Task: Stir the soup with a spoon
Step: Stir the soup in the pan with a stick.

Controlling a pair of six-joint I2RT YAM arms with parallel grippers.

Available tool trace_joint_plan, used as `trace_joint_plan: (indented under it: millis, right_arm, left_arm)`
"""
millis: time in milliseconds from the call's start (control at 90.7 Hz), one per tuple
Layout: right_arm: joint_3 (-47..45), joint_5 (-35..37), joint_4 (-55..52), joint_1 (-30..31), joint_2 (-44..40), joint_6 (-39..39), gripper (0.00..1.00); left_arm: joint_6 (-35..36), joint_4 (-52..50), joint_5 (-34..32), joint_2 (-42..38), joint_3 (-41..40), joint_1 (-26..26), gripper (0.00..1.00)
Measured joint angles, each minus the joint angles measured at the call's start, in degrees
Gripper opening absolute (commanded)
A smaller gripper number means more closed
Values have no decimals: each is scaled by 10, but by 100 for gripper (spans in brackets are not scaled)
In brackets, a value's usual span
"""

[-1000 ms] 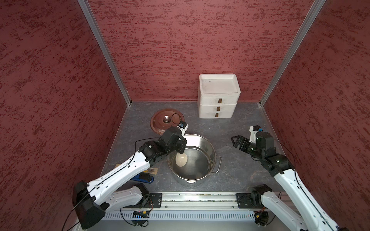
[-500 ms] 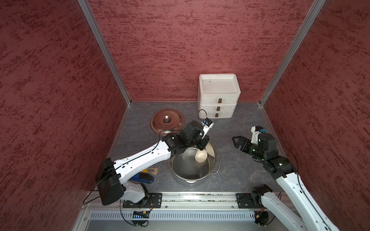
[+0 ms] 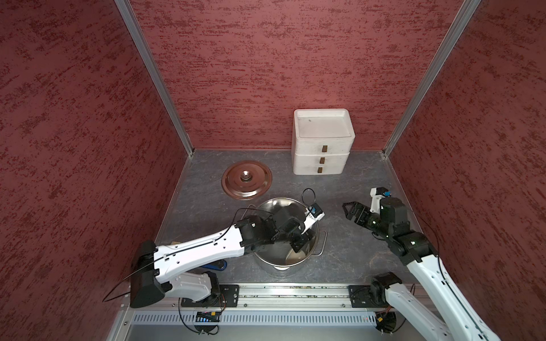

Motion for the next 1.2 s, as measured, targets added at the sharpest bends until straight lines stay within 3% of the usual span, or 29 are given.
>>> trace_joint_plan:
  millis: [264,540,860,1201]
  right_arm:
    - [0,0,2,0,4,1,99]
    - [0,-2,12,0,29,0,98]
    - [0,-2,13,0,30,0,98]
    - [0,-2,13,0,27,0,98]
  left_arm:
    - [-27,-54,-30,-112,-64,8,0]
    - [-36,-105,-47,-169,-83,133,0]
    - [-11,-119,-98,-99,-30,210,0]
    - [35,-34,-68,30,67,216,0]
